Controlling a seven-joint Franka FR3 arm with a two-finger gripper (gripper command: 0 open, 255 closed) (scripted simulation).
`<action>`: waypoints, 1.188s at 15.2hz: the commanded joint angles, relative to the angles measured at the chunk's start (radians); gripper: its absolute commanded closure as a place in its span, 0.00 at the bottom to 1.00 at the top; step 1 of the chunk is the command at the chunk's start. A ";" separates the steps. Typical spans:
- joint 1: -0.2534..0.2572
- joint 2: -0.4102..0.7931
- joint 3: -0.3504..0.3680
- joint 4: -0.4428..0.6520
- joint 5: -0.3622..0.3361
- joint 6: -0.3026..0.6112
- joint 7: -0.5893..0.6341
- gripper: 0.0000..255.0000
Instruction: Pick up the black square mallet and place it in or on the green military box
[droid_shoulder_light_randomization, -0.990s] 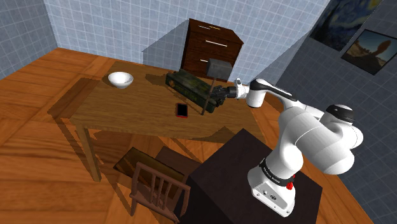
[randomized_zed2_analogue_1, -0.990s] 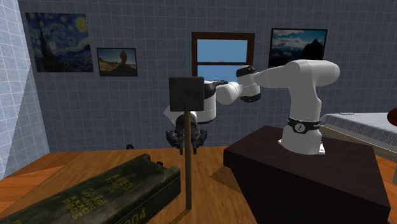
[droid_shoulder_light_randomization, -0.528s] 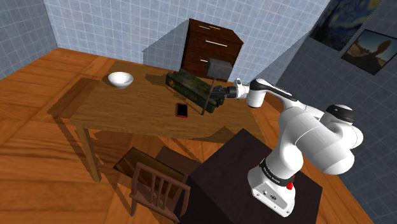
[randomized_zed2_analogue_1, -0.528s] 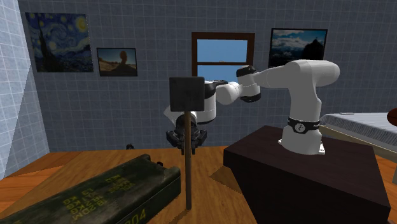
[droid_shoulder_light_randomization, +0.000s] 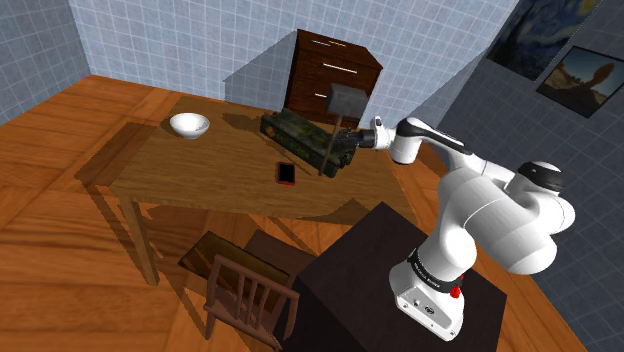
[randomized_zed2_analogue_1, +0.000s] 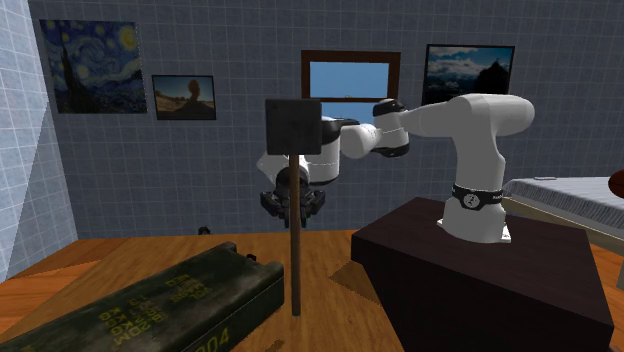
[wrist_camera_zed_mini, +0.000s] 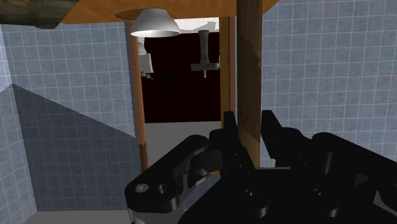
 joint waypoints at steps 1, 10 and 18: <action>-0.006 0.011 0.019 -0.012 0.006 0.000 0.016 1.00; -0.023 0.050 0.103 -0.044 0.034 -0.006 0.084 1.00; -0.034 0.082 0.180 -0.060 0.061 -0.016 0.144 1.00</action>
